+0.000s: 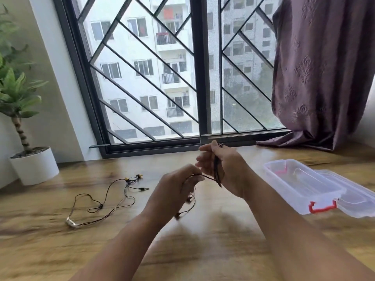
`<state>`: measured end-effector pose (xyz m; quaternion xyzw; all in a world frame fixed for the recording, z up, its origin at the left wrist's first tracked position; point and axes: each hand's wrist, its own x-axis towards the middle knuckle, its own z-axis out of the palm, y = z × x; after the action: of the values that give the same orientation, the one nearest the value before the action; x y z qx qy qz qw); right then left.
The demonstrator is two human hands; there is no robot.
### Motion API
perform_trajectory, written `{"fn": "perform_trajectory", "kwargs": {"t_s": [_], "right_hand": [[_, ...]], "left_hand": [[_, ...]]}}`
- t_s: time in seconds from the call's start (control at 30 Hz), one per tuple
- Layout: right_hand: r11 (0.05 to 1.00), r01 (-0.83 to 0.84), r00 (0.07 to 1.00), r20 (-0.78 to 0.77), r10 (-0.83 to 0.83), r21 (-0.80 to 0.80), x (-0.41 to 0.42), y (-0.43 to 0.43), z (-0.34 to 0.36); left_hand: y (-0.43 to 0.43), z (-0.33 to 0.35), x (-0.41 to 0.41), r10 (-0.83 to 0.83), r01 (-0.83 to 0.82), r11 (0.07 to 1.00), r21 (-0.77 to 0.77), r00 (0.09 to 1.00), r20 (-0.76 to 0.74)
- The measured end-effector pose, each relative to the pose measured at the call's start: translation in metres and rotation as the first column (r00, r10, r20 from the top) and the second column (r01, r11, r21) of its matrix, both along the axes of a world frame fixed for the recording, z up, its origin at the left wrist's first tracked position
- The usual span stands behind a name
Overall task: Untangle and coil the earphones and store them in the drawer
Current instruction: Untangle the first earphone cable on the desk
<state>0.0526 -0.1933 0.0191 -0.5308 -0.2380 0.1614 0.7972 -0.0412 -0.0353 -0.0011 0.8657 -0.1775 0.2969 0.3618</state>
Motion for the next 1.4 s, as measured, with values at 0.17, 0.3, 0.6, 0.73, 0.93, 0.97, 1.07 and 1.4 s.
{"fn": "perform_trajectory", "kwargs": {"t_s": [0.17, 0.3, 0.6, 0.73, 0.93, 0.97, 1.07, 1.4], "right_hand": [[0.939, -0.007, 0.97, 0.225, 0.089, -0.343, -0.013, 0.005, 0.0], [0.894, -0.108, 0.955, 0.205, 0.215, -0.435, -0.021, 0.008, 0.0], [0.81, -0.518, 0.853, -0.094, 0.514, -0.275, -0.026, -0.001, 0.007], [0.698, -0.716, 0.688, -0.136, 0.713, 0.032, -0.027, -0.004, 0.011], [0.524, -0.61, 0.569, -0.132, 0.811, 0.594, -0.025, -0.003, 0.018], [0.541, -0.567, 0.612, -0.123, 0.782, 0.622, -0.025, -0.002, 0.018], [0.631, -0.415, 0.765, -0.123, 0.632, 0.655, -0.022, 0.001, 0.018], [0.79, -0.036, 0.952, -0.219, 0.213, 0.612, -0.002, -0.006, 0.014]], "left_hand": [[0.004, 0.004, 0.001, 0.093, -0.082, 0.993, -0.086, 0.987, 0.129], [0.009, 0.007, 0.0, 0.106, -0.083, 0.985, -0.153, 0.984, 0.144], [0.008, 0.006, 0.001, 0.11, -0.073, 0.97, -0.233, 0.982, 0.154], [0.009, 0.003, 0.004, 0.097, -0.071, 0.975, -0.209, 0.988, 0.119], [0.003, -0.002, 0.005, 0.046, -0.047, 0.995, -0.091, 0.999, -0.02], [0.003, -0.004, 0.005, 0.031, -0.033, 0.998, -0.053, 0.999, -0.034], [0.0, -0.01, 0.008, 0.0, 0.0, 1.0, 0.004, 0.996, -0.086], [-0.009, -0.009, 0.003, -0.043, 0.06, 0.979, 0.192, 0.995, -0.091]]}}
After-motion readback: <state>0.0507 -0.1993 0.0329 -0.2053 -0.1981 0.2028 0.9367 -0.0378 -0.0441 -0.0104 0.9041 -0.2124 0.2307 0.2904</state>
